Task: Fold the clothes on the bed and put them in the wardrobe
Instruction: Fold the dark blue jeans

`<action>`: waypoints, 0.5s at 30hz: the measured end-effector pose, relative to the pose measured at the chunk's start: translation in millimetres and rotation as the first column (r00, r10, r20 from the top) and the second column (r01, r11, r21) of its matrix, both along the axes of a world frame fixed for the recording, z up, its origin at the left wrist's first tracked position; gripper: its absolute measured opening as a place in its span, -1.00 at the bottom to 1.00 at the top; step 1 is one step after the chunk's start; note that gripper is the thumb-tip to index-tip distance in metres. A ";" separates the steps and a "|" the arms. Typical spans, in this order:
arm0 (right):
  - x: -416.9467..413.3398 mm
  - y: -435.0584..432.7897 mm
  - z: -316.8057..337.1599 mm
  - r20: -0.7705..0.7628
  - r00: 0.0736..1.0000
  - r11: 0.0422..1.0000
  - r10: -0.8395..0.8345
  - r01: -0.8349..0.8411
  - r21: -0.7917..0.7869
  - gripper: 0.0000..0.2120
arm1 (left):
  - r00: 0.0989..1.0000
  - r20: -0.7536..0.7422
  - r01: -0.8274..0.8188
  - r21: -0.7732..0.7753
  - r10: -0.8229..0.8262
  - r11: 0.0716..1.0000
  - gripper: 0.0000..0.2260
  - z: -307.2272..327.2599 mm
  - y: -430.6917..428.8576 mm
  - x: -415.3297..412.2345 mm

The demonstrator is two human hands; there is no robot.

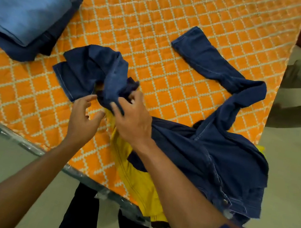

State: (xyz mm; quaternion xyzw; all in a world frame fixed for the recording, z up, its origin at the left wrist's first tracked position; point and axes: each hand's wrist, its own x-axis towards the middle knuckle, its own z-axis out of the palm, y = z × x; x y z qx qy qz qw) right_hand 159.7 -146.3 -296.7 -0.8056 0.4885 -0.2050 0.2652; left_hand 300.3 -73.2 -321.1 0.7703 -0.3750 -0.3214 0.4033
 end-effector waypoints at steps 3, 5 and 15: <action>42.4 3.6 14.3 0.111 0.992 0.998 0.052 -0.057 0.037 -0.75 | 0.983 -0.181 -0.042 -0.106 0.022 0.993 -0.61 17.7 1.4 -5.8; 57.7 -1.9 12.6 0.112 0.993 0.978 0.033 -0.055 0.201 -0.66 | 0.975 -0.214 -0.081 -0.063 0.066 0.995 -0.56 20.5 1.4 -8.1; -200.6 31.3 -31.9 -0.453 0.864 0.934 -0.218 0.320 0.162 -0.33 | 0.995 -0.037 0.101 0.179 -0.096 0.979 -0.33 -7.0 20.5 -70.4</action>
